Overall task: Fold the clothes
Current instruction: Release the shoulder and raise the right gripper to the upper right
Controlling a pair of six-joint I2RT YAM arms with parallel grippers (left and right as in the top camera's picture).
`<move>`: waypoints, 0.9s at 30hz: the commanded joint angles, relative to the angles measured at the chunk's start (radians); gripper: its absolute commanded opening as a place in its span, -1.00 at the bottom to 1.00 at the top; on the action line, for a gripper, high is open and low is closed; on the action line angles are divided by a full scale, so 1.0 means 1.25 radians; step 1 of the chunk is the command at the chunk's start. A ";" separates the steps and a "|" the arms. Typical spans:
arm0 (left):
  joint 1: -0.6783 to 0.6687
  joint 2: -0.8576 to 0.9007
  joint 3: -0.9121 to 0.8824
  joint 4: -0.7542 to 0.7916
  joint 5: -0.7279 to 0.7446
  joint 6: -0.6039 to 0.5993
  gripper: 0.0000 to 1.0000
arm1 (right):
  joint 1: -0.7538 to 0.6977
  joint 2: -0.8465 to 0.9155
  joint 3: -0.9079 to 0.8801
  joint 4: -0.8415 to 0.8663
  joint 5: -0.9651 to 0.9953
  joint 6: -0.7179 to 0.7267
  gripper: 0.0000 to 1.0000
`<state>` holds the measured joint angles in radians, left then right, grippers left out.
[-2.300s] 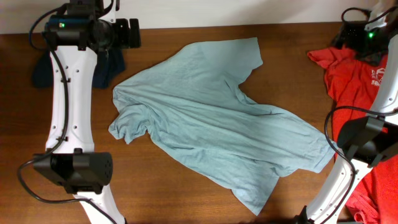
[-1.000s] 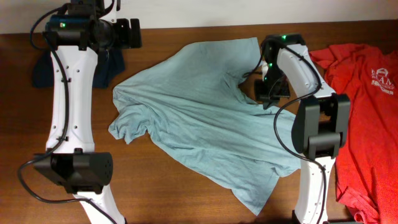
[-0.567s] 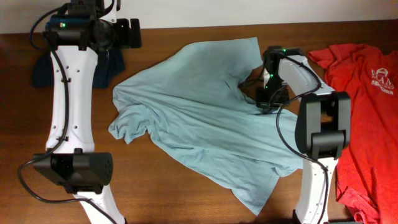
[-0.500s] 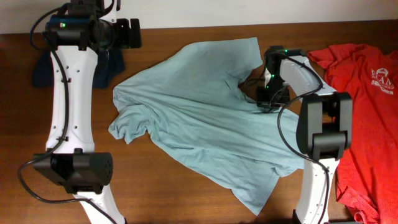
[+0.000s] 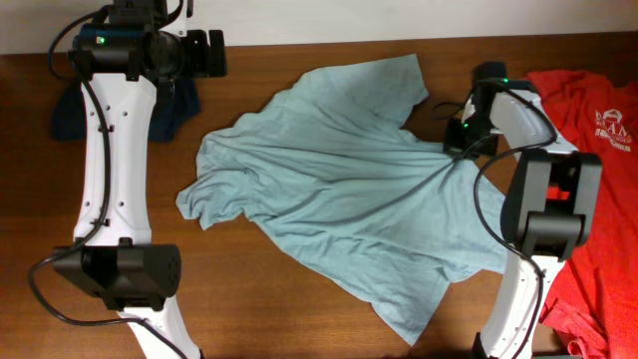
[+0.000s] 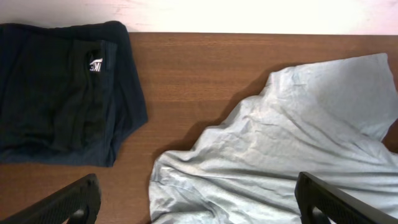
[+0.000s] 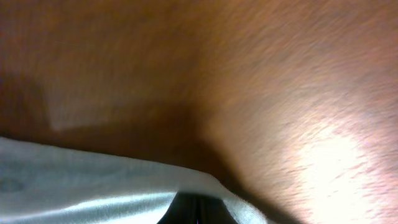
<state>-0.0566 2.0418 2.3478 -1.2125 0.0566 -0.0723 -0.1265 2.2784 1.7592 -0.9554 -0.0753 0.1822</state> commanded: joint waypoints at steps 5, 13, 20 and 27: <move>-0.001 -0.021 0.006 -0.001 0.008 0.004 0.99 | -0.015 0.019 -0.023 0.097 0.044 -0.028 -0.90; -0.001 -0.021 0.006 -0.001 0.008 0.004 0.98 | -0.015 0.019 -0.019 0.187 0.074 -0.028 -0.81; -0.001 -0.021 0.006 -0.001 0.008 0.004 0.98 | -0.015 0.009 0.136 0.074 0.070 -0.080 -0.80; -0.001 -0.021 0.006 -0.001 0.008 0.004 0.99 | -0.010 0.008 0.472 -0.252 0.062 -0.077 -0.80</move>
<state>-0.0566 2.0418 2.3478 -1.2121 0.0566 -0.0723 -0.1390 2.3104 2.1983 -1.1873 -0.0036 0.0940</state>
